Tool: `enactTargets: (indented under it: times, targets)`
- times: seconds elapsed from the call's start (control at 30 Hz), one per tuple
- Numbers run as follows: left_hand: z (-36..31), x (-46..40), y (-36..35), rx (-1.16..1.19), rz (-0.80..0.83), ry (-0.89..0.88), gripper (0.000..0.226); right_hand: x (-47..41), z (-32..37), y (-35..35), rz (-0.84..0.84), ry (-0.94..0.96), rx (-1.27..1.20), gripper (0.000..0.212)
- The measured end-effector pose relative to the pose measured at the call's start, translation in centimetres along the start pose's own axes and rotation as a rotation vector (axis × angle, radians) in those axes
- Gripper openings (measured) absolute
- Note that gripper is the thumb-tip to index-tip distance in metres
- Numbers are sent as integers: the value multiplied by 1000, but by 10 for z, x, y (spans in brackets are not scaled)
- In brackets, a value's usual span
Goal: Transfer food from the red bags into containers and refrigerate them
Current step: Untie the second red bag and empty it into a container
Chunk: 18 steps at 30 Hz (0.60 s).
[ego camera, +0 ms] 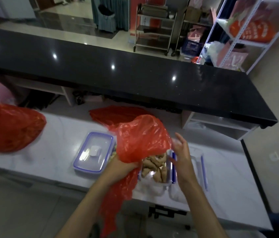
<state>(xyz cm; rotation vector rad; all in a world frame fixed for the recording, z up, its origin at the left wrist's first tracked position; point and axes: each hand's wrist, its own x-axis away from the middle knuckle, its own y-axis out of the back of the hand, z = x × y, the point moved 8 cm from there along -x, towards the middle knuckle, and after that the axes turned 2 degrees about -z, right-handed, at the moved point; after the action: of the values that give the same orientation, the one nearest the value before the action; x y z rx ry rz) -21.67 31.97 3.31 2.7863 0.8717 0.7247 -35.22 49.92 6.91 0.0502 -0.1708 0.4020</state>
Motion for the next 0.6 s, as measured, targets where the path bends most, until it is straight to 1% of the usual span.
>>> enactTargets:
  times: [0.07, 0.13, 0.2, 0.27, 0.3, 0.33, 0.4, 0.43, 0.47, 0.53, 0.57, 0.6]
  targets:
    - [-4, -5, 27, -221, 107, -85, 25, -11, 18, -27, 63, 29, -28, 78]
    - [-8, -9, 55, -375, 182, -153, 28, -19, 33, -65, 188, 32, 33, 97]
    - [-12, -13, 81, -473, 238, -218, 31, -23, 34, -108, 316, -15, 171, 107]
    - [-10, -21, 106, -513, 276, -267, 28, -25, 24, -147, 407, -100, 240, 110]
    - [-10, -25, 120, -521, 282, -285, 24, -26, 21, -162, 417, -96, 279, 103]
    - [-9, -30, 134, -534, 279, -306, 24, -29, 18, -173, 393, -64, 308, 86]
    - [-10, -38, 163, -588, 248, -355, 37, -33, 22, -182, 256, -29, 256, 46]
    - [-9, -42, 177, -607, 227, -370, 50, -34, 22, -181, 178, -29, 202, 34]
    - [-7, -47, 190, -606, 212, -375, 62, -35, 21, -179, 111, -25, 156, 27]
    - [-2, -56, 211, -595, 196, -375, 78, -39, 12, -171, -10, -41, 97, 18]
    - [0, -61, 218, -601, 191, -383, 83, -42, 5, -166, -65, -65, 70, 12]
    - [-1, -64, 223, -626, 188, -405, 83, -44, -2, -162, -105, -83, 60, 9]
